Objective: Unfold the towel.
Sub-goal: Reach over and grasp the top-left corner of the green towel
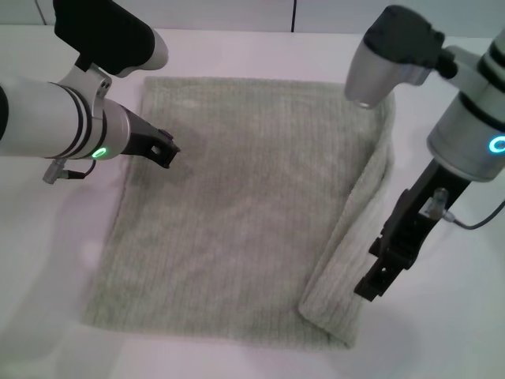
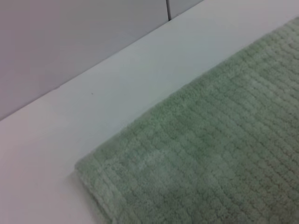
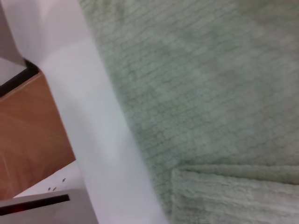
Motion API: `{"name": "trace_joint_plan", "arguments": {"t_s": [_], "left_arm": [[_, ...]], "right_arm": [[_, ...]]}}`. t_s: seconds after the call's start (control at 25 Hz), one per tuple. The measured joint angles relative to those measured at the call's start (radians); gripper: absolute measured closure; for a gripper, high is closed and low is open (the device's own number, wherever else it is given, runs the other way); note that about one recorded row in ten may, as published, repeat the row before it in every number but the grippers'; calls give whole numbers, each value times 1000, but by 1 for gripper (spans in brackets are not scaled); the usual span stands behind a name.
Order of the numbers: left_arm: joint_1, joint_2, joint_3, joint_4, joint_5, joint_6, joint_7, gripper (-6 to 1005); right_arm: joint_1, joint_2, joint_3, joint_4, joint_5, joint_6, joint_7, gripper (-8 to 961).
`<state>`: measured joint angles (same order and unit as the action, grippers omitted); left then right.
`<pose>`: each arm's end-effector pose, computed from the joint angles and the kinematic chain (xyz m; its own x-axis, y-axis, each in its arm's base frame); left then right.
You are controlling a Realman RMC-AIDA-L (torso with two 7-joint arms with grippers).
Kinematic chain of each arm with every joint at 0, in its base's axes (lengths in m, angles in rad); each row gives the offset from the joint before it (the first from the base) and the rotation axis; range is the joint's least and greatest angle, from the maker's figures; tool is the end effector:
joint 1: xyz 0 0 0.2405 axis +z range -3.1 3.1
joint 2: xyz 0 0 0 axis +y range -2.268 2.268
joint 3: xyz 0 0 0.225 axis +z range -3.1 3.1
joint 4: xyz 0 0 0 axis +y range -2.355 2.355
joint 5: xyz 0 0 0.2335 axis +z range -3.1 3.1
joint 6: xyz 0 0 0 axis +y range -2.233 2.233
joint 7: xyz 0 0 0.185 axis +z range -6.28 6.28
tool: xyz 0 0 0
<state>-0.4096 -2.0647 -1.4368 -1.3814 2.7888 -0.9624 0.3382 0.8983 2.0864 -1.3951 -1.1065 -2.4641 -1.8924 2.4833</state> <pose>-0.1878 0.4049 -0.0446 0.8189 0.5738 0.0076 0.4095 -0.5750 -0.7083 0.1141 0.3247 -0.0491 0.7288 -0.4567 0.5102 -0.5072 -0.8606 -0.0458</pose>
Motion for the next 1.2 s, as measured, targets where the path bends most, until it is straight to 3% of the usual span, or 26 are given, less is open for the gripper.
{"name": "trace_joint_plan", "arguments": {"t_s": [0.6, 1.2], "left_arm": [[1, -2, 3, -4, 0, -13, 2, 1000], [8, -2, 6, -9, 0, -13, 2, 1000]], "right_arm": [[14, 0, -205, 9, 76, 85, 27, 226], [22, 1, -329, 15, 98, 173, 49, 226]]}}
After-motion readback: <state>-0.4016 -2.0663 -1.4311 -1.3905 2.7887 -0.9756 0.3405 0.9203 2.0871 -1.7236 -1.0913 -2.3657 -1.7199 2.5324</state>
